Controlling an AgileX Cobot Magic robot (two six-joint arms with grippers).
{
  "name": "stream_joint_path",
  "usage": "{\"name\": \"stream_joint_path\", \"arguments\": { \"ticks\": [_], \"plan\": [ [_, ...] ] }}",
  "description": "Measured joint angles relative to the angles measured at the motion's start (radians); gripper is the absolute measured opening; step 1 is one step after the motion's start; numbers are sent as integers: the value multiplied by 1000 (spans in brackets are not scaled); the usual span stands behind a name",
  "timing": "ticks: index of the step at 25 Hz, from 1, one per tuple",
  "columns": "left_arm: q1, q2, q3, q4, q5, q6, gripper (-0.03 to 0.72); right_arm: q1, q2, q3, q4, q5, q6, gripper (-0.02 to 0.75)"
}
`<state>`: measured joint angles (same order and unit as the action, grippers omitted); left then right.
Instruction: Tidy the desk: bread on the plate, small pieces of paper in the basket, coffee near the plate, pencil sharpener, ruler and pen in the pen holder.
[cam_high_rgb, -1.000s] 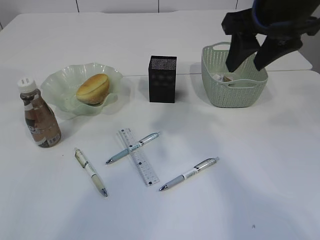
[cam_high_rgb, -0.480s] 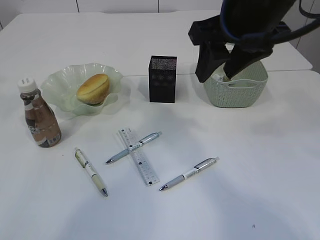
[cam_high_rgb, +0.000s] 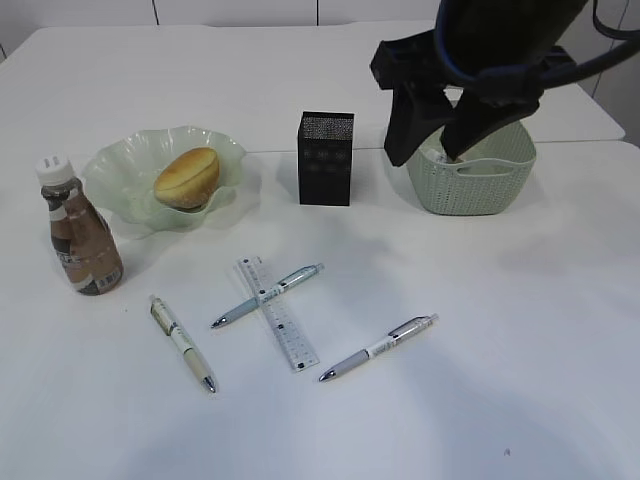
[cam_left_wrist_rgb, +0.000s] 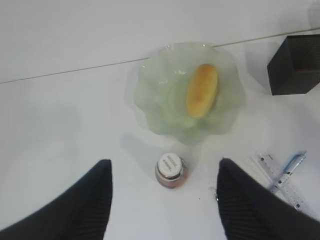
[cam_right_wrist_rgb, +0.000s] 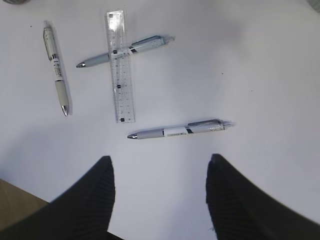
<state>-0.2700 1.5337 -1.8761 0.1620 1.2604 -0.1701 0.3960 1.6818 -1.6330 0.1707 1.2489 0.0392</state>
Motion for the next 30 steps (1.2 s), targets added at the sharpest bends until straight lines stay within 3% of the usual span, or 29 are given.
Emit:
{"name": "stream_joint_path", "arguments": {
  "ticks": [6,11,22,30],
  "plan": [
    [0,-111,99,39,0,-8,394,2,0,0,2,0,0,460],
    [0,-274,312,49,-22,-30,348,2,0,0,4,0,0,460],
    [0,-706,754,60,-160,-35,342,2,0,0,4,0,0,460],
    [0,-920,958,79,-137,-35,342,2,12,23,4,0,4,461]
  ]
}}
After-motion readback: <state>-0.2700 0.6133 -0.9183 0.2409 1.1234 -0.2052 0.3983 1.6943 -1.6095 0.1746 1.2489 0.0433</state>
